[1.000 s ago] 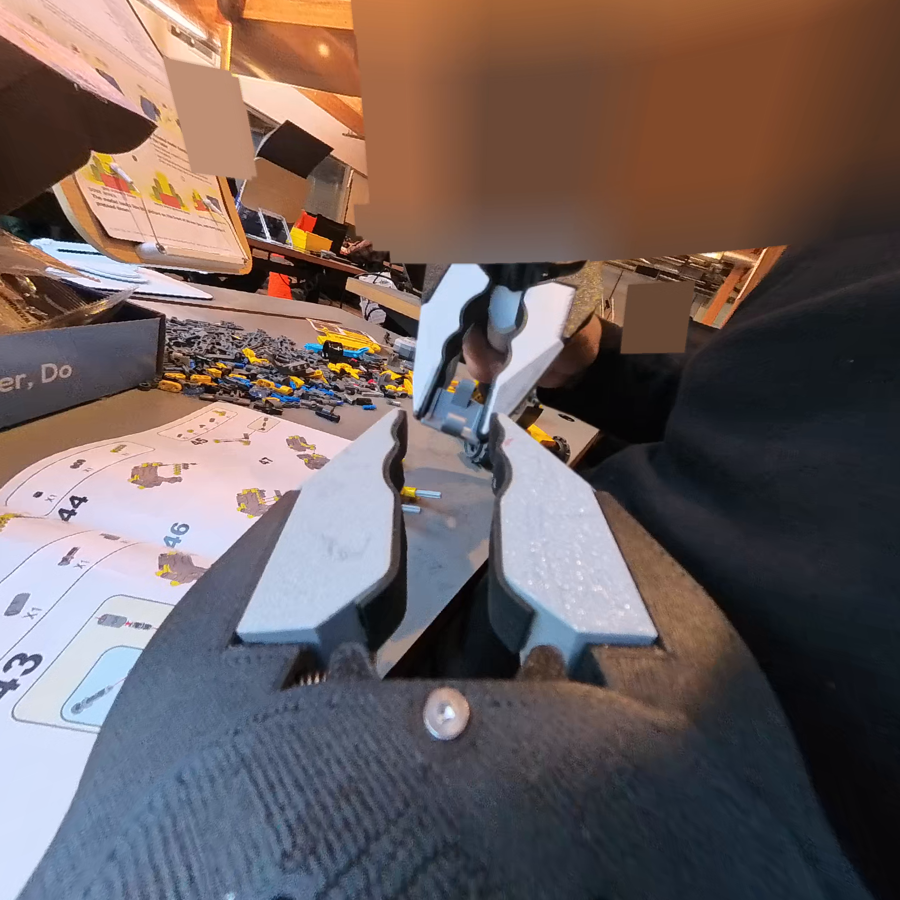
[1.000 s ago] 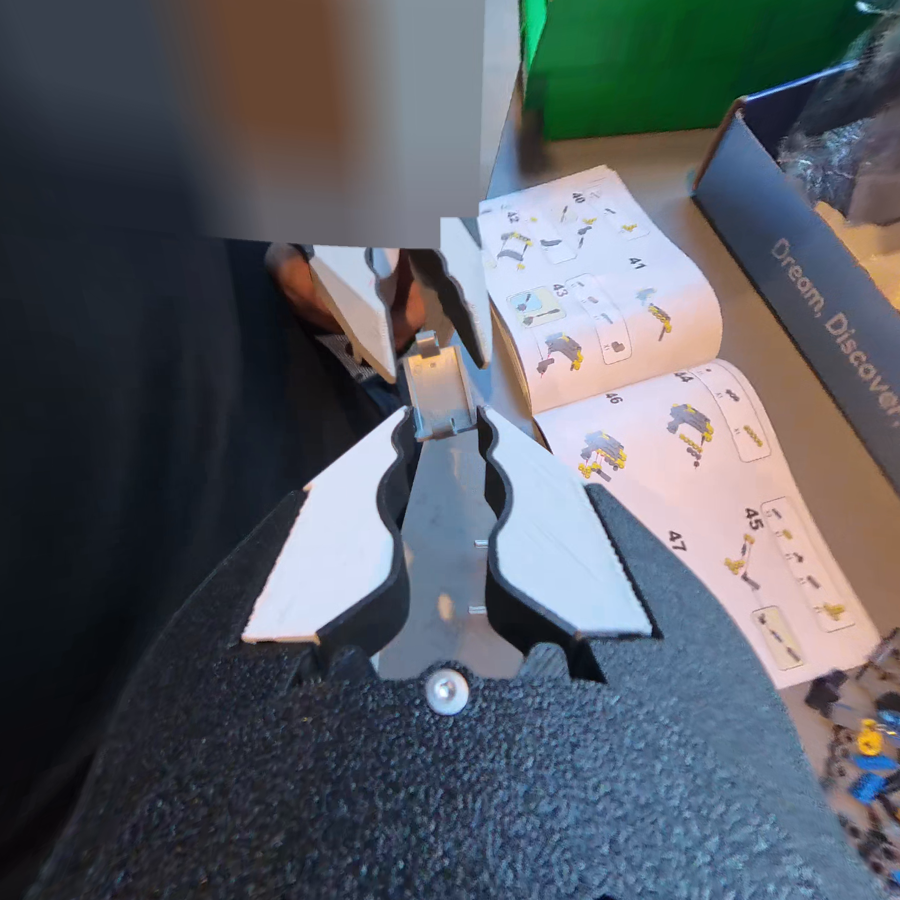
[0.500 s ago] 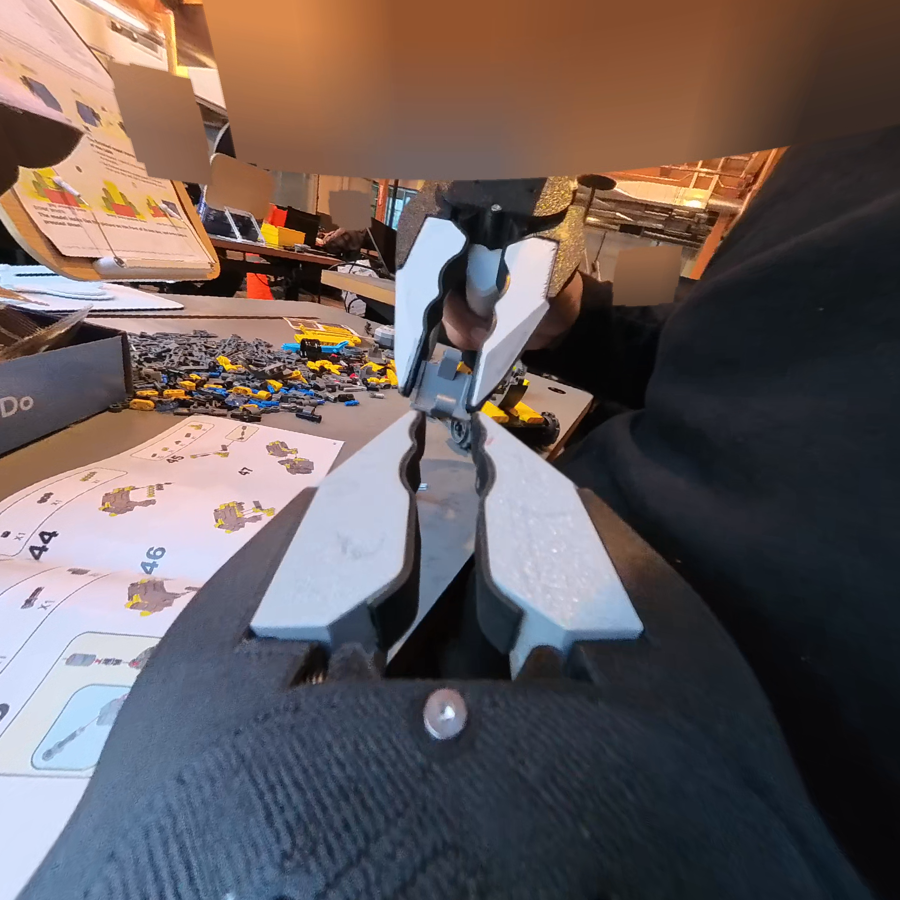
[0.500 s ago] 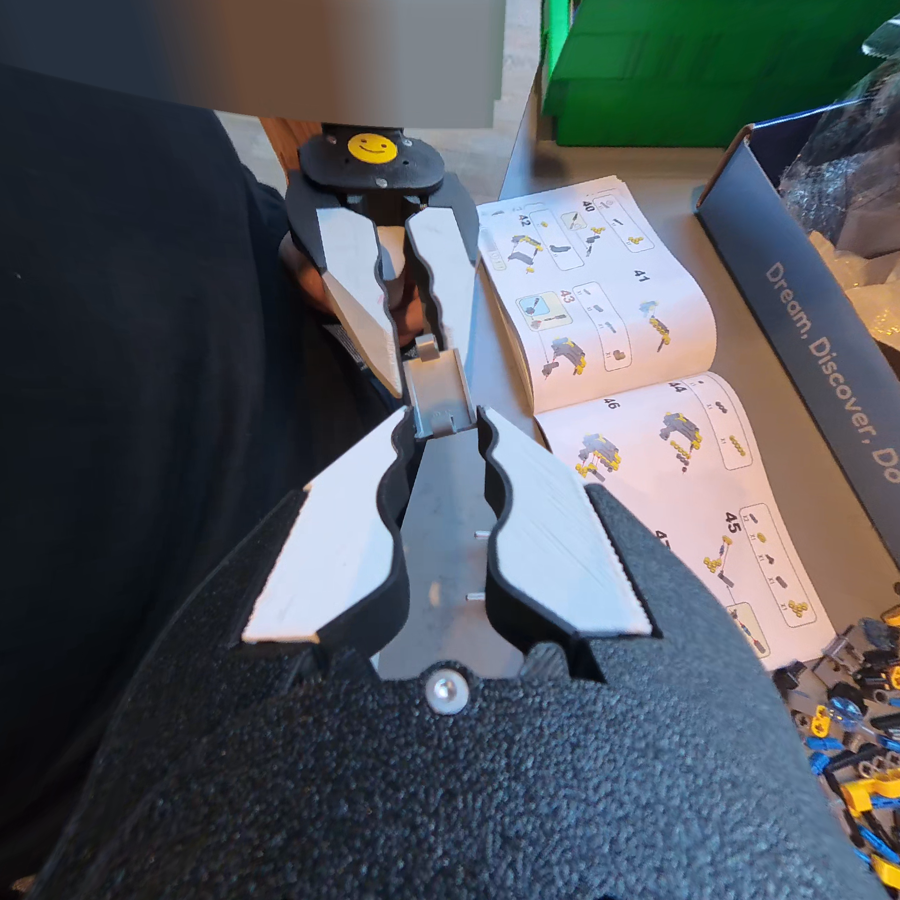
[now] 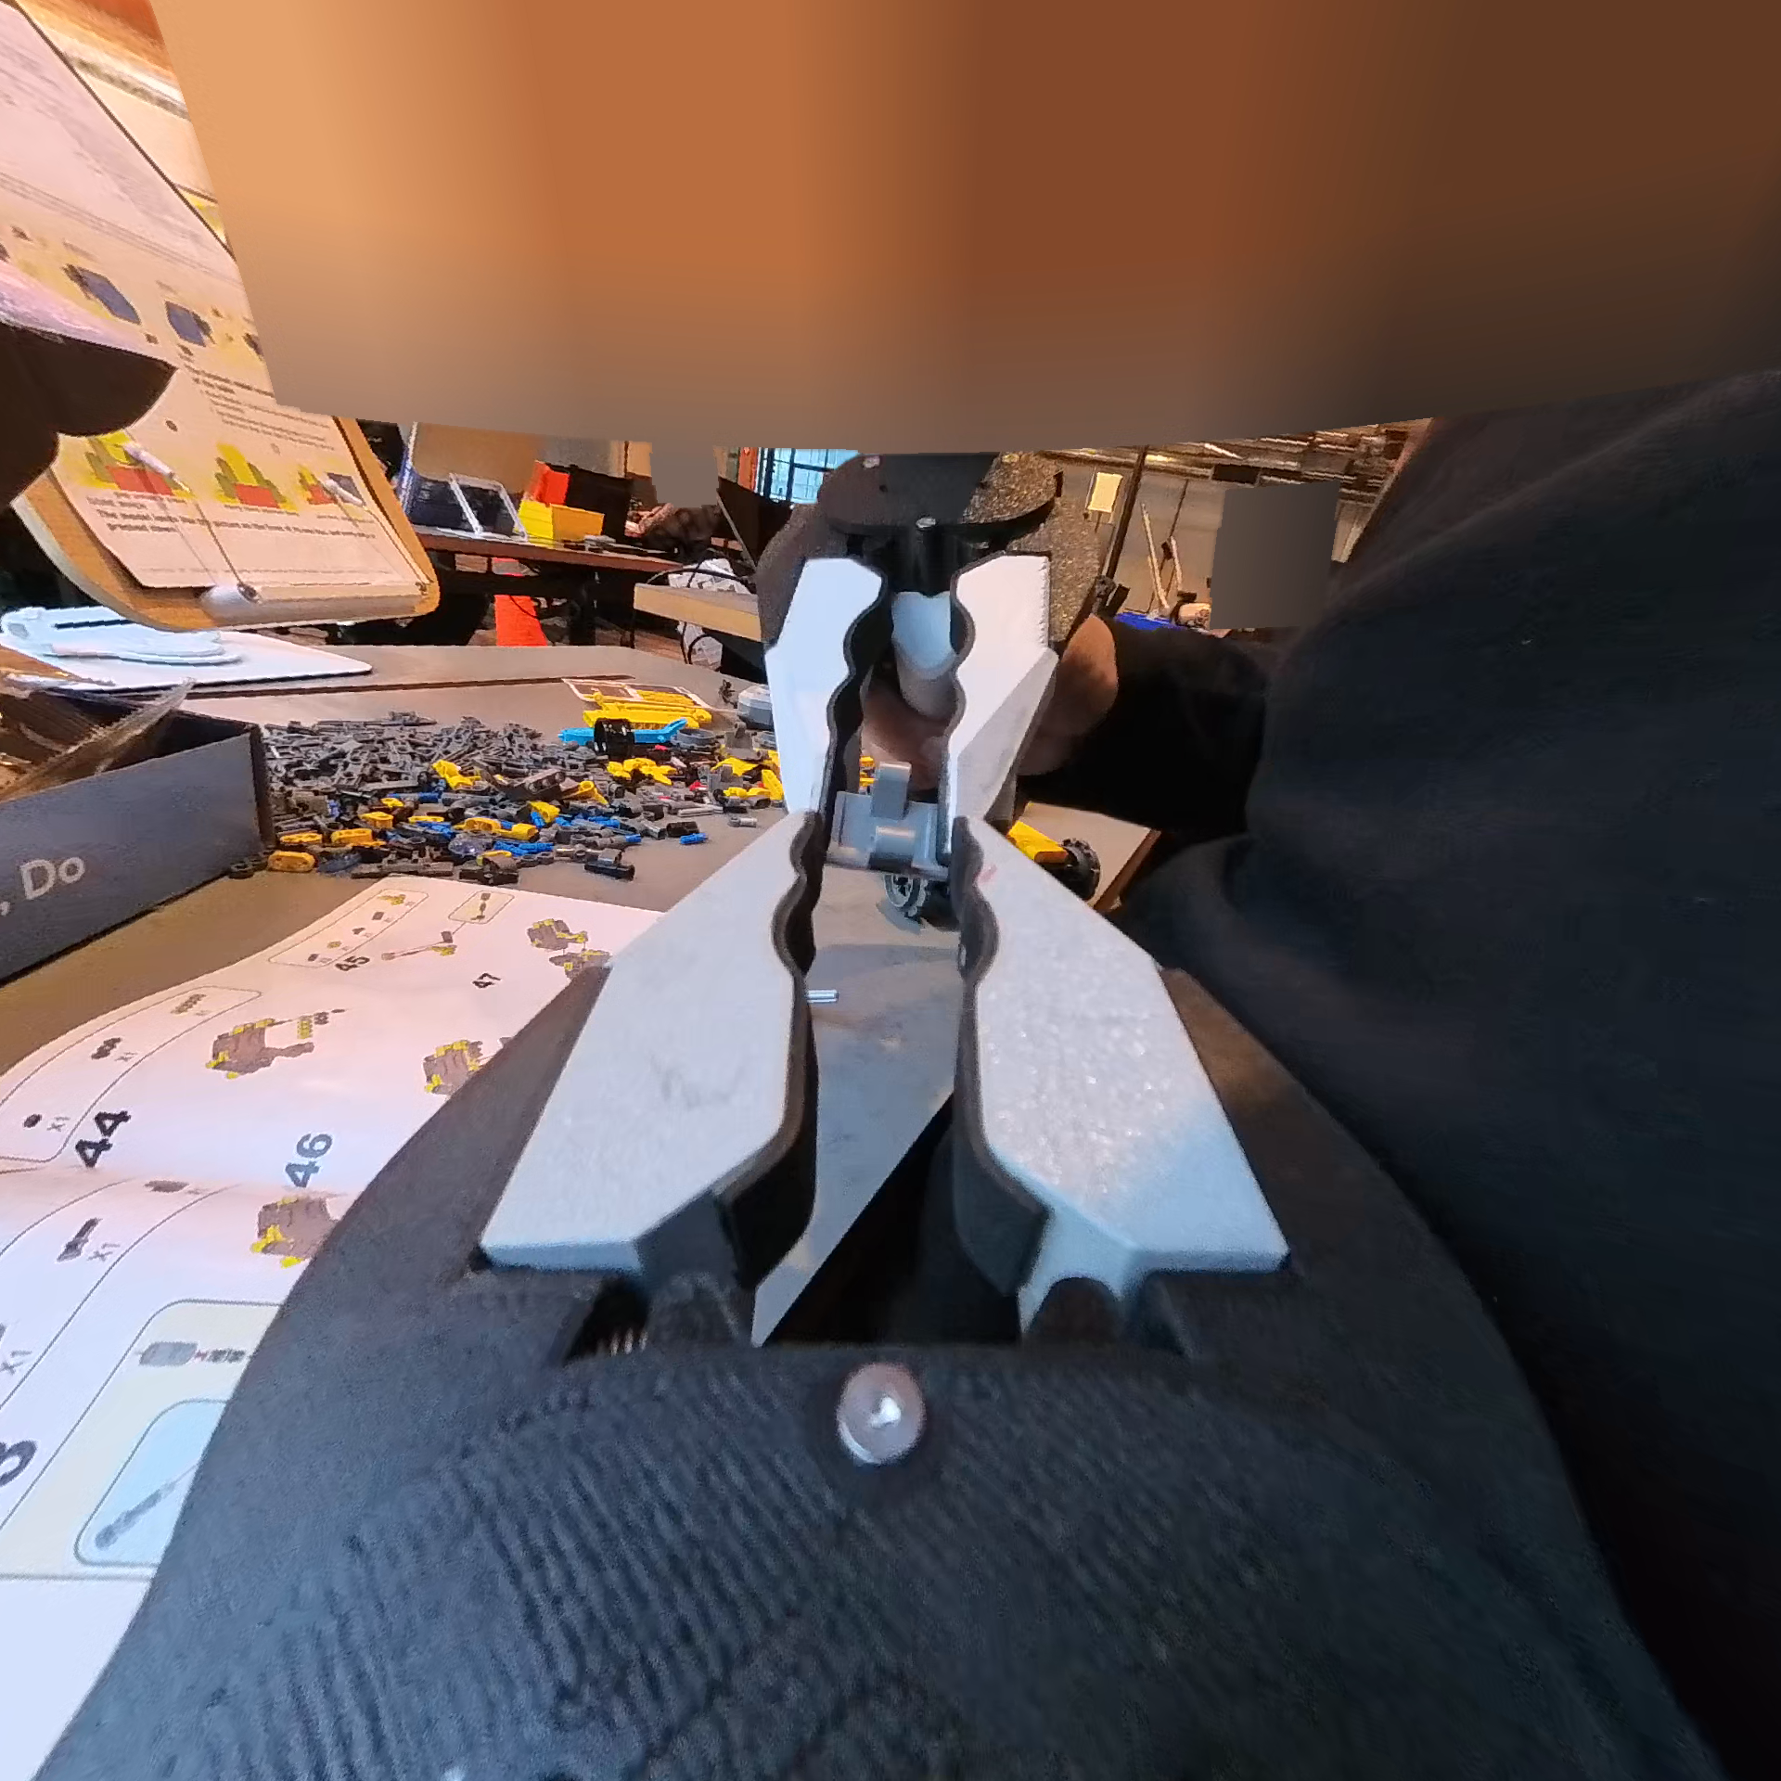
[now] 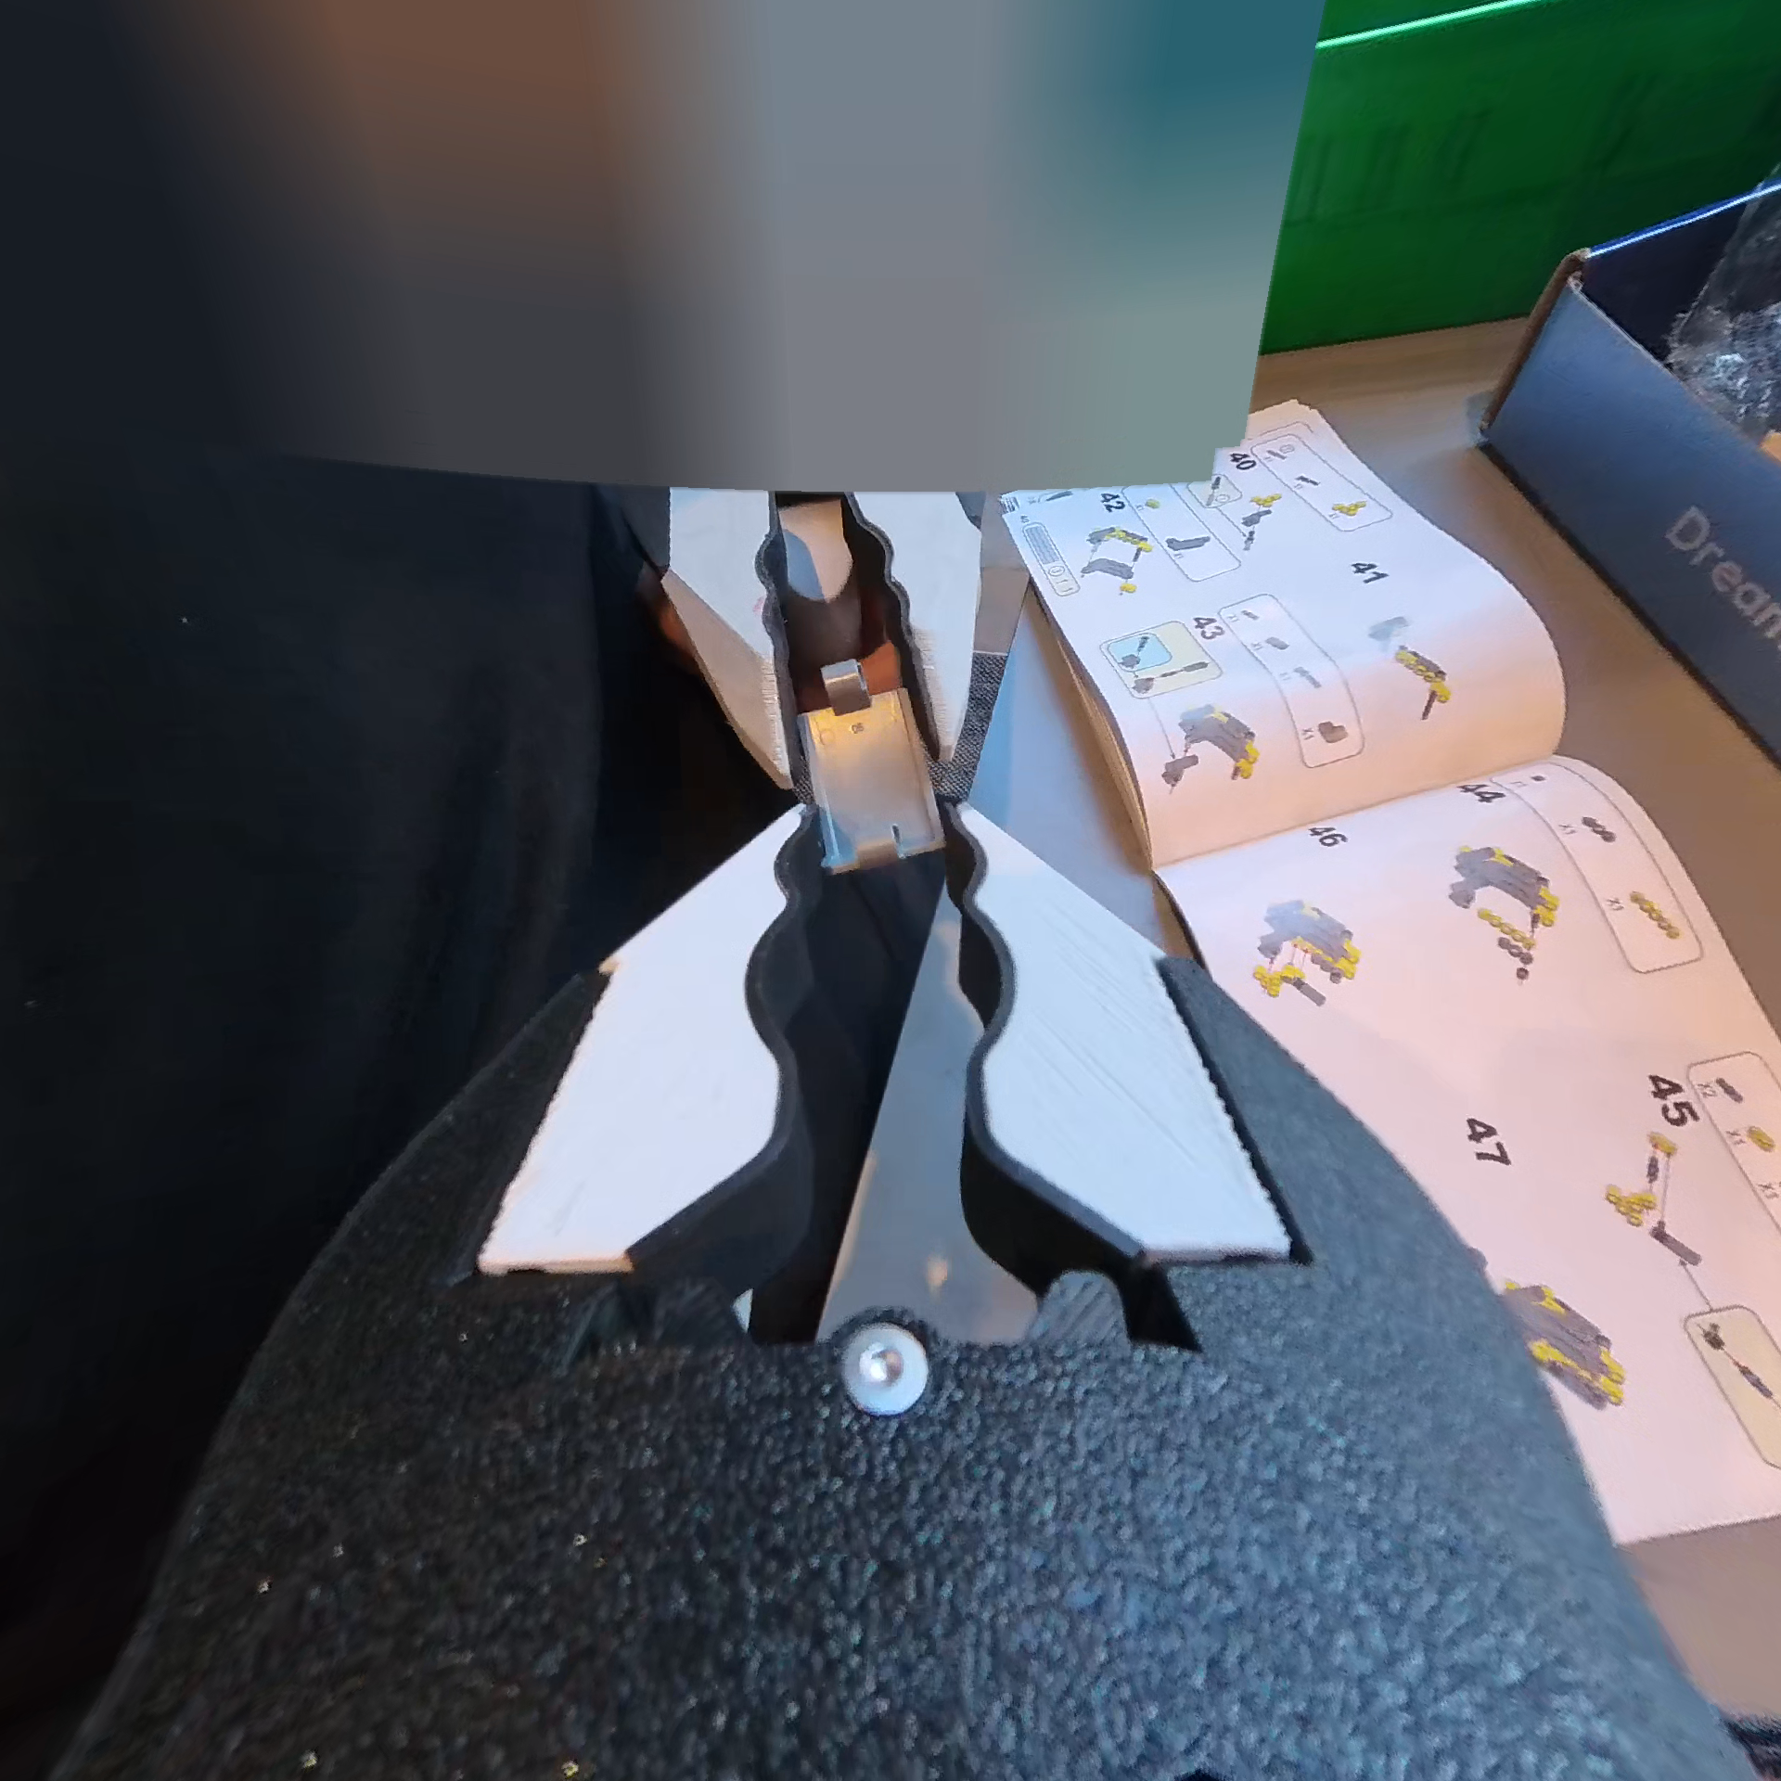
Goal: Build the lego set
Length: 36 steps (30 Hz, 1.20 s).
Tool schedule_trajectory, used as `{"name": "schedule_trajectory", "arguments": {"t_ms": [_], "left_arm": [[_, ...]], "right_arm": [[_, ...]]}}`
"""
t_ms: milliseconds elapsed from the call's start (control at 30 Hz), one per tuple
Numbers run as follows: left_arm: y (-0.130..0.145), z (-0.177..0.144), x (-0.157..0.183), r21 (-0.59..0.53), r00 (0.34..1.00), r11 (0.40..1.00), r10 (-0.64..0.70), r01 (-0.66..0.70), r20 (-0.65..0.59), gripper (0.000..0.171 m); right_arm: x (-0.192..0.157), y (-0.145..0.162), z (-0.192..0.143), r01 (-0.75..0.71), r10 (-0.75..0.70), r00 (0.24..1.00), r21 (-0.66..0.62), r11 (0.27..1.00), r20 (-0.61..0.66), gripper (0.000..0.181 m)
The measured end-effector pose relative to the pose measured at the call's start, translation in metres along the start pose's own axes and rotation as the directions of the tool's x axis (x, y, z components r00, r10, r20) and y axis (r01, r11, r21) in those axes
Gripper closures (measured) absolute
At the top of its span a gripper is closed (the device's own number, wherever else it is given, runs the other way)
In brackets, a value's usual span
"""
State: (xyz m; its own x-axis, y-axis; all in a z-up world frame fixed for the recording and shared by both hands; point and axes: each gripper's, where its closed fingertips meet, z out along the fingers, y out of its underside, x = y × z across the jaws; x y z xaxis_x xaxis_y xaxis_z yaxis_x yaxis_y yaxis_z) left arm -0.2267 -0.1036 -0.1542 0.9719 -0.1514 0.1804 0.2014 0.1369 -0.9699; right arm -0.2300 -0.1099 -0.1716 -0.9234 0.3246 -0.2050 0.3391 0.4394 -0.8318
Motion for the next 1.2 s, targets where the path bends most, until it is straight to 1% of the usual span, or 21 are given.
{"name": "schedule_trajectory", "arguments": {"t_ms": [300, 467, 600, 667, 733, 833, 1000, 1100, 1200], "left_arm": [[0.0, -0.001, 0.0, 0.007, 1.0, 1.0, 0.002, -0.002, -0.019, 0.147], [-0.001, 0.0, 0.002, 0.008, 0.999, 1.0, -0.022, 0.023, -0.026, 0.146], [0.001, 0.002, -0.005, -0.005, 0.997, 0.997, -0.074, 0.074, 0.016, 0.147], [0.0, 0.001, -0.007, -0.005, 0.991, 0.991, -0.133, 0.134, 0.02, 0.147], [0.004, 0.001, -0.014, -0.023, 0.982, 0.983, -0.181, 0.182, 0.057, 0.147], [0.007, -0.001, -0.021, -0.03, 0.974, 0.976, -0.212, 0.215, 0.083, 0.147], [0.011, -0.001, -0.019, -0.078, 0.985, 0.987, -0.13, 0.14, 0.116, 0.147], [0.014, 0.001, -0.017, -0.115, 0.989, 0.99, -0.071, 0.087, 0.13, 0.147], [0.016, 0.002, -0.015, -0.13, 0.991, 0.99, -0.041, 0.058, 0.131, 0.147]], "right_arm": [[-0.001, -0.007, -0.003, 0.03, -0.03, 0.999, 0.004, 1.0, -0.026, 0.157], [-0.002, -0.005, -0.006, 0.001, -0.001, 1.0, 0.037, 0.999, 0.012, 0.156], [0.008, 0.004, -0.012, 0.065, -0.066, 0.995, -0.013, 0.998, -0.079, 0.153], [0.012, 0.011, -0.012, 0.108, -0.117, 0.985, -0.074, 0.991, -0.128, 0.149], [0.015, 0.017, -0.011, 0.15, -0.172, 0.97, -0.136, 0.979, -0.17, 0.147], [0.017, 0.014, -0.011, 0.193, -0.227, 0.951, -0.173, 0.966, -0.211, 0.145], [0.02, 0.01, -0.01, 0.223, -0.265, 0.932, -0.189, 0.956, -0.245, 0.145], [0.022, 0.011, -0.008, 0.218, -0.262, 0.934, -0.194, 0.956, -0.243, 0.145], [0.023, 0.013, -0.007, 0.215, -0.259, 0.938, -0.197, 0.956, -0.232, 0.145]]}}
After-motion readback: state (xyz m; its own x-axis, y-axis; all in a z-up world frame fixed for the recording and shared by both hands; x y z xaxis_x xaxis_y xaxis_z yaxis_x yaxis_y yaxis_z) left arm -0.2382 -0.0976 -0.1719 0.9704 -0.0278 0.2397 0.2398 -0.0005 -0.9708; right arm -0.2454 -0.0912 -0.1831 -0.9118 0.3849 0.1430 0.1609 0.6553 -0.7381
